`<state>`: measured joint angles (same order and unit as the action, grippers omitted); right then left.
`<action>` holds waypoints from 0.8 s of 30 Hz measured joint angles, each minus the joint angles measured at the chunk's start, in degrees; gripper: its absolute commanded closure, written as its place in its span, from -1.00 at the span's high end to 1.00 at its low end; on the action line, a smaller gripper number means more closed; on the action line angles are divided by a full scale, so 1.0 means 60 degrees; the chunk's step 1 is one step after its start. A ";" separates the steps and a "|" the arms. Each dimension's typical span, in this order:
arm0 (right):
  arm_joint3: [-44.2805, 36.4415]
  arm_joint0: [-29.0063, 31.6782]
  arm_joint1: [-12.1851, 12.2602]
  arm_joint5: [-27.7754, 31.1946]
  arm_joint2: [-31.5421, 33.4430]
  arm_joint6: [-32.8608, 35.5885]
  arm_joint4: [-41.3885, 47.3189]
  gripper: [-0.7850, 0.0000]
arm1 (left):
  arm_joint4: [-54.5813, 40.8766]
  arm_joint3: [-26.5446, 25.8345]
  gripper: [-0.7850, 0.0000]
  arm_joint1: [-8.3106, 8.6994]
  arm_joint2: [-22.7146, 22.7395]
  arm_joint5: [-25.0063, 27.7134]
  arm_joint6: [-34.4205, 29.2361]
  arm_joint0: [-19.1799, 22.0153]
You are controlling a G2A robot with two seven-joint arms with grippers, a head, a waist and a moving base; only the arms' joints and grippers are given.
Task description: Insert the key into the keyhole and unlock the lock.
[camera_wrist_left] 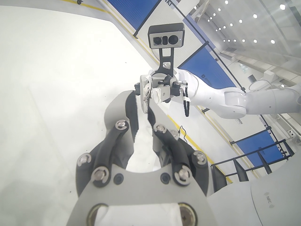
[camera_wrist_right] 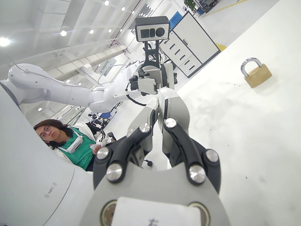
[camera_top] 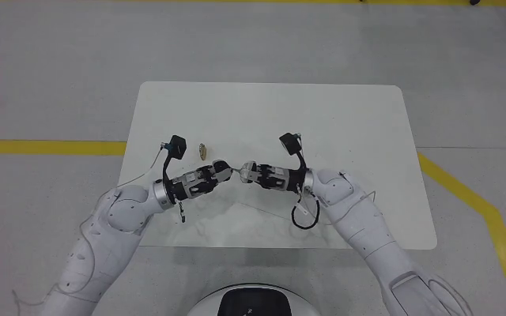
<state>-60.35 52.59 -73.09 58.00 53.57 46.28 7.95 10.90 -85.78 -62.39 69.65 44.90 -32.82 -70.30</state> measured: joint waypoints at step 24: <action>-0.0117 0.0289 0.0169 0.0000 0.1249 0.0000 0.0192 -1.00 | 0.6934 -0.2651 0.37 0.0466 0.1800 -0.3975 -0.0537 -0.1138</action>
<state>-61.05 54.33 -72.08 58.00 61.07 46.28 9.11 52.50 -101.69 -59.59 80.45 21.05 -36.04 -77.13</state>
